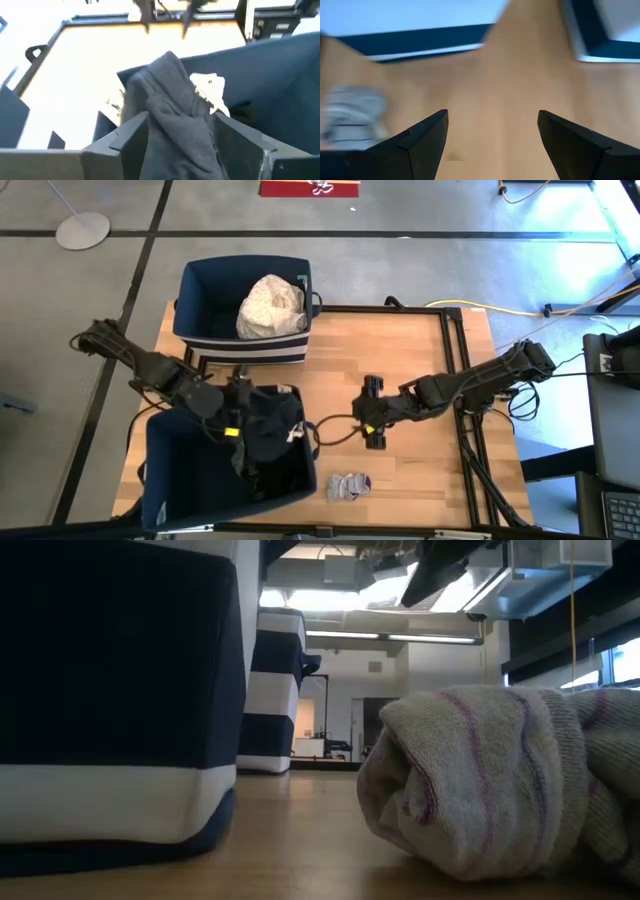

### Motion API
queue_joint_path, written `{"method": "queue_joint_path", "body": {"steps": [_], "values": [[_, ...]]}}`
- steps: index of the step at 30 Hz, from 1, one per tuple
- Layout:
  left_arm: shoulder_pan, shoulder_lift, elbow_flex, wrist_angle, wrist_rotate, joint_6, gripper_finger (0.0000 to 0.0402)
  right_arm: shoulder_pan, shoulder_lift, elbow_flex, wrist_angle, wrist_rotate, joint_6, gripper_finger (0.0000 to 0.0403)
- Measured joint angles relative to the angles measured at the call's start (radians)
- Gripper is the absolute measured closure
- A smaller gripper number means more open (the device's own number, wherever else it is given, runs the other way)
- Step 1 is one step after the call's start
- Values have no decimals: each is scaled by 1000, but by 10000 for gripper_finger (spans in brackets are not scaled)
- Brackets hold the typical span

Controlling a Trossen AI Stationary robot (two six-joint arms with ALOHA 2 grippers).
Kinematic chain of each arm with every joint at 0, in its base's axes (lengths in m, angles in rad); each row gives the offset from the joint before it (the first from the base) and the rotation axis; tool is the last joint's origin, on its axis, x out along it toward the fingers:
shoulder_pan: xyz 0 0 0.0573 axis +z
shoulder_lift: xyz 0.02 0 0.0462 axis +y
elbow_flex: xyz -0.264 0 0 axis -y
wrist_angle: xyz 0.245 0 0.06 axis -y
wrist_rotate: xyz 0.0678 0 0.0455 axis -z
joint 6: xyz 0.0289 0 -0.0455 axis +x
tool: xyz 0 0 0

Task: Sort clothes
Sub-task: Put the gray socks into the bottom blue laundry organizer

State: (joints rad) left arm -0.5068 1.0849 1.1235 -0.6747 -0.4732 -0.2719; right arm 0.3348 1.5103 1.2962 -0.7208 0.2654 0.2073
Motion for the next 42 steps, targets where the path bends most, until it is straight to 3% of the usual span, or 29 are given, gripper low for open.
{"method": "queue_joint_path", "body": {"steps": [6,12,18,29,37,42], "values": [[5,-58,7,2,-21,21,194,76,13,-85,134,-98,141,96],[4,-52,8,4,-21,18,194,172,13,-244,333,-101,309,96],[4,-41,-23,39,-24,15,194,261,36,-396,685,-49,341,96],[2,-41,-38,30,-26,-59,194,293,277,-403,990,-4,307,96],[0,-41,-38,28,-26,-67,194,294,424,-321,1004,-104,308,96],[0,-38,-38,27,-26,-63,194,293,448,-318,932,-99,309,99]]}}
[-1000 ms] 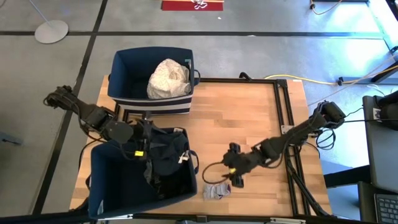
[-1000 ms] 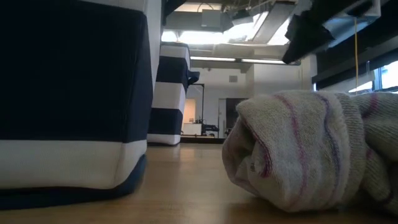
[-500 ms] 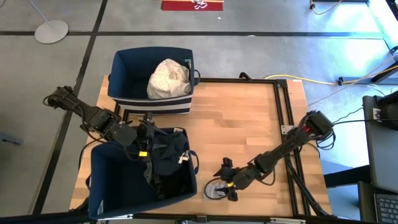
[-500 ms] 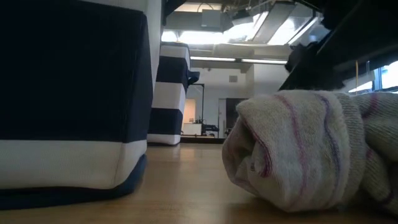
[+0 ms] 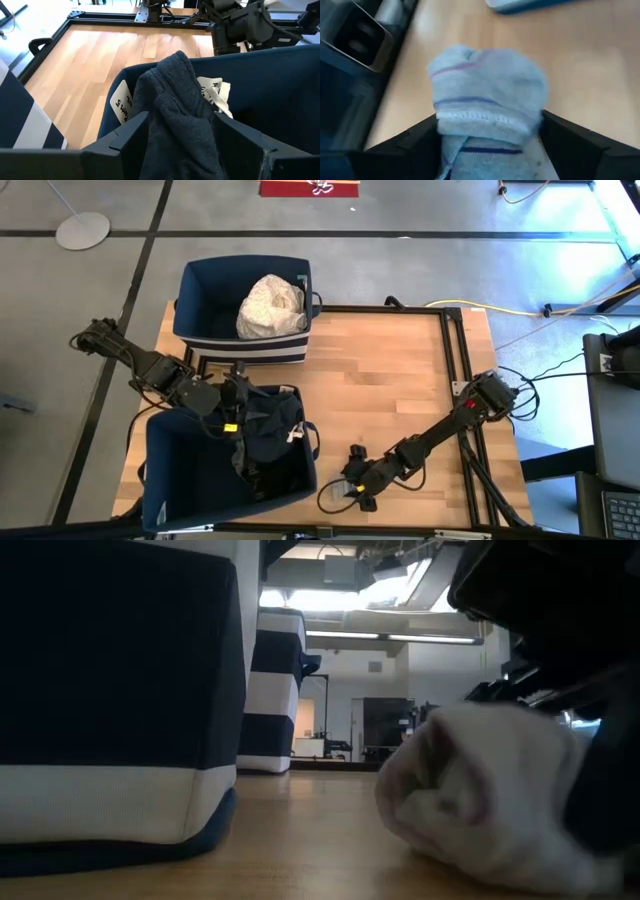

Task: Sort clothes
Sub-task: Put the gray socks into the bottom blue laundry organizer

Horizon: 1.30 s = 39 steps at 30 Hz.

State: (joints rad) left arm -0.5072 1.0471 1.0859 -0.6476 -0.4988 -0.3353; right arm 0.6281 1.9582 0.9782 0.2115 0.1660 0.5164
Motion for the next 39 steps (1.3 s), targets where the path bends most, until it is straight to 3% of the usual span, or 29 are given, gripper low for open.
{"method": "queue_joint_path", "body": {"steps": [5,13,16,19,29,33,39], "values": [[-10,8,0,-2,0,-1,194,1,-3,7,-175,72,29,163],[-17,11,0,1,0,-2,194,0,-70,40,-337,143,-108,371],[-17,11,0,1,0,-2,194,0,-138,101,-485,246,-180,375],[-18,6,0,2,0,3,194,-15,-209,191,-639,356,-214,352],[-23,-75,0,2,0,61,194,-136,-315,602,-1027,411,-464,376],[-23,-124,0,3,0,95,194,-201,-318,719,-946,409,-570,368],[-22,-189,1,11,-22,139,194,-324,-298,730,-614,142,-684,359]]}}
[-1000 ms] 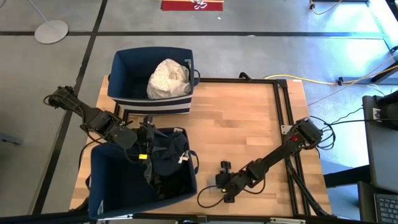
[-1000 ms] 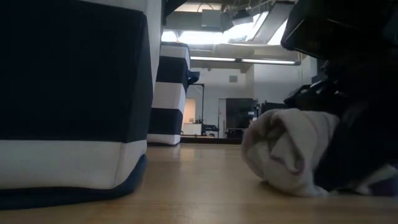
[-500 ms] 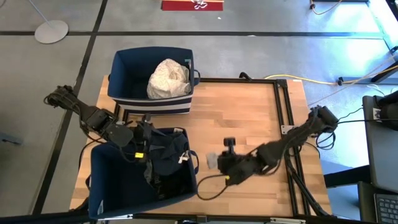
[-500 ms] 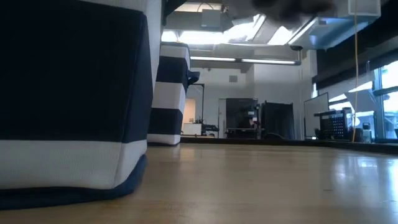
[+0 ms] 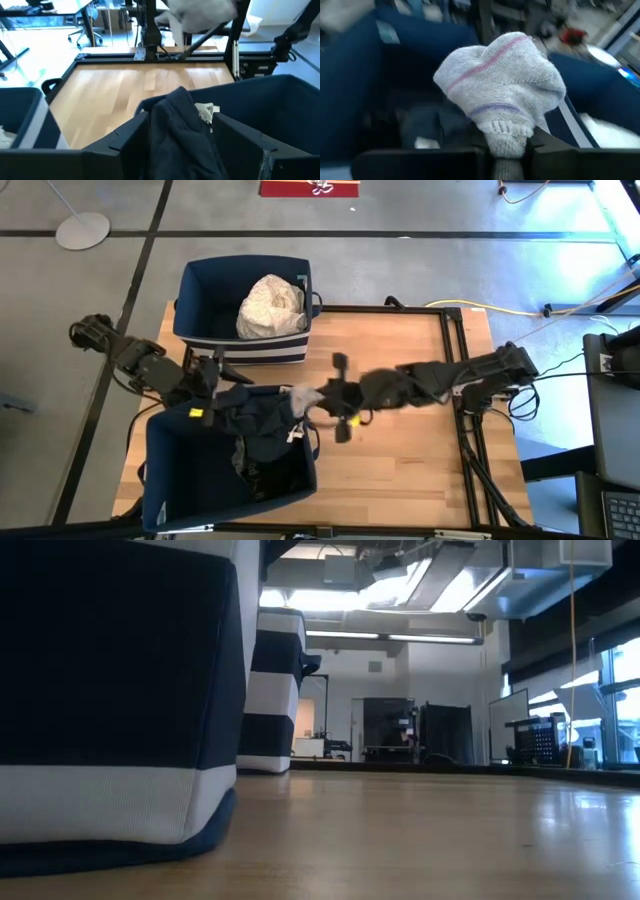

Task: Sort clothes
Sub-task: Put the gray socks into the bottom blue laundry organizer

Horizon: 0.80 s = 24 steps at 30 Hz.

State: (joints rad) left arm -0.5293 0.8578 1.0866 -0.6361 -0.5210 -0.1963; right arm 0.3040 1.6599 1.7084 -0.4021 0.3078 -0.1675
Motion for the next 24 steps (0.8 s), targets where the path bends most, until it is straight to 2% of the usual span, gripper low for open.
{"method": "queue_joint_path", "body": {"steps": [6,9,13,19,24], "values": [[0,-41,1,-1,-7,2,194,-71,97,-1,275,-285,-2,357],[0,-52,1,-2,-7,2,194,-77,153,-1,399,-380,-2,356],[0,-54,1,-3,-11,17,194,-76,222,-1,518,-388,-12,355],[0,-52,1,-4,-28,38,194,-84,274,-1,578,-390,-33,344],[0,-53,1,-7,-59,39,194,-83,277,-1,566,-398,-13,274]]}}
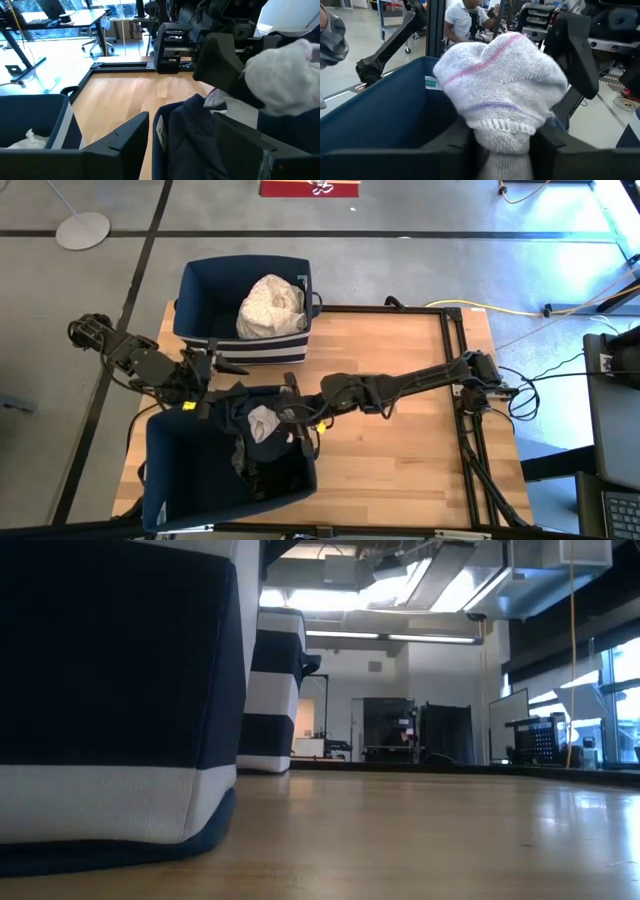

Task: Sort clothes
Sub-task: Put the gray socks into the bottom blue laundry organizer

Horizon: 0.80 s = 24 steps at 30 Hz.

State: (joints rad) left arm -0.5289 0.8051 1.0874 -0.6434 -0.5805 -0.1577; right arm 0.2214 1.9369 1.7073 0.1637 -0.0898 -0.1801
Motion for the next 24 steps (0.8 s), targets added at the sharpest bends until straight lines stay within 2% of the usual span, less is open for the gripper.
{"method": "queue_joint_path", "body": {"steps": [6,10,15,24], "values": [[0,0,0,-3,0,-2,194,0,-1,1,25,24,38,159],[0,0,0,-15,-1,-12,194,0,-5,1,-12,64,40,113],[0,0,0,-48,-50,-34,194,1,-30,1,-57,81,43,90],[0,0,0,-61,-56,-44,194,2,-64,3,-186,55,75,95]]}}
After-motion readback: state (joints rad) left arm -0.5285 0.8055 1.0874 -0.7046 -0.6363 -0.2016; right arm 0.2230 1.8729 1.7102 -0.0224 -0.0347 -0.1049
